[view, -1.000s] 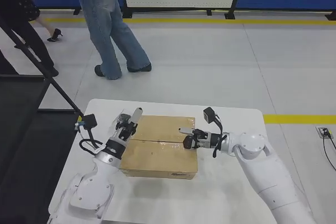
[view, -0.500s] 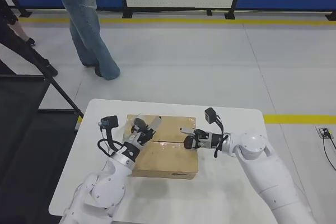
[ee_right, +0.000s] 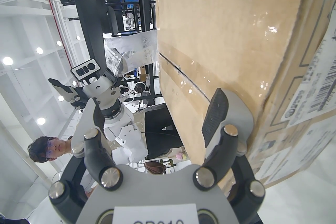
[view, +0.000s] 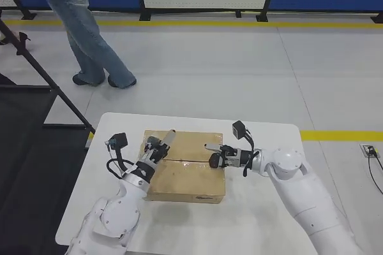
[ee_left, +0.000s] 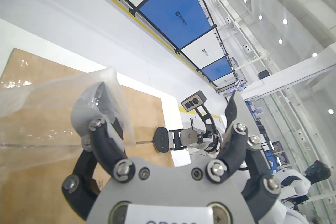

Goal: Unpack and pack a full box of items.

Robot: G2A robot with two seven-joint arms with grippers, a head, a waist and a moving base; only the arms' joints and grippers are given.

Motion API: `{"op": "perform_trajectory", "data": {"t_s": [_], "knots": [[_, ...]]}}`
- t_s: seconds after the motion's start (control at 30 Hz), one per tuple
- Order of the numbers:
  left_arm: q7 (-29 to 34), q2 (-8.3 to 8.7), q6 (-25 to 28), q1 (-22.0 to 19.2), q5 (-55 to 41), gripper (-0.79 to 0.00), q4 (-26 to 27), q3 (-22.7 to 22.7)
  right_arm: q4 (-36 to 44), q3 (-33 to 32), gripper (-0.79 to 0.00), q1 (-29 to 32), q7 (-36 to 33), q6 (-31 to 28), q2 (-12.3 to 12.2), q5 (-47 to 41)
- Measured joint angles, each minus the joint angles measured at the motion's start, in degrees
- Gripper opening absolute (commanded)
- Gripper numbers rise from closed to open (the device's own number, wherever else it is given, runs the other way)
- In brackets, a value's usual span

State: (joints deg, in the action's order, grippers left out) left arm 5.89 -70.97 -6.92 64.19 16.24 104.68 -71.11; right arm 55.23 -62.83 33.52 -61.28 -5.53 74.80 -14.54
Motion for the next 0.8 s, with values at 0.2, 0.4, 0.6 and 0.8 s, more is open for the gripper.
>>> {"op": "perform_trajectory", "data": {"t_s": [0.2, 0.4, 0.6, 0.8], "knots": [[0.25, -0.35, -1.03, -0.88, -0.57, 0.0, 0.27, 0.08, -0.87, 0.05, 0.0, -0.41, -0.07, -0.56, -0.04, -0.33], [-0.48, -0.63, 0.34, -1.81, 3.83, 0.0, 0.98, 1.73, -1.45, 0.14, 0.0, -0.46, -0.49, -0.76, -0.14, -0.5], [-1.72, -0.89, 1.45, -2.08, 10.94, 0.0, 1.97, 4.08, -2.26, 0.33, 0.0, -0.65, -0.71, -0.92, -0.15, -0.94], [-1.38, -1.22, 1.26, -2.42, 13.31, 0.0, 2.1, 4.98, -2.79, 0.42, 0.0, -0.79, -0.8, -1.34, -0.17, -1.32]]}}
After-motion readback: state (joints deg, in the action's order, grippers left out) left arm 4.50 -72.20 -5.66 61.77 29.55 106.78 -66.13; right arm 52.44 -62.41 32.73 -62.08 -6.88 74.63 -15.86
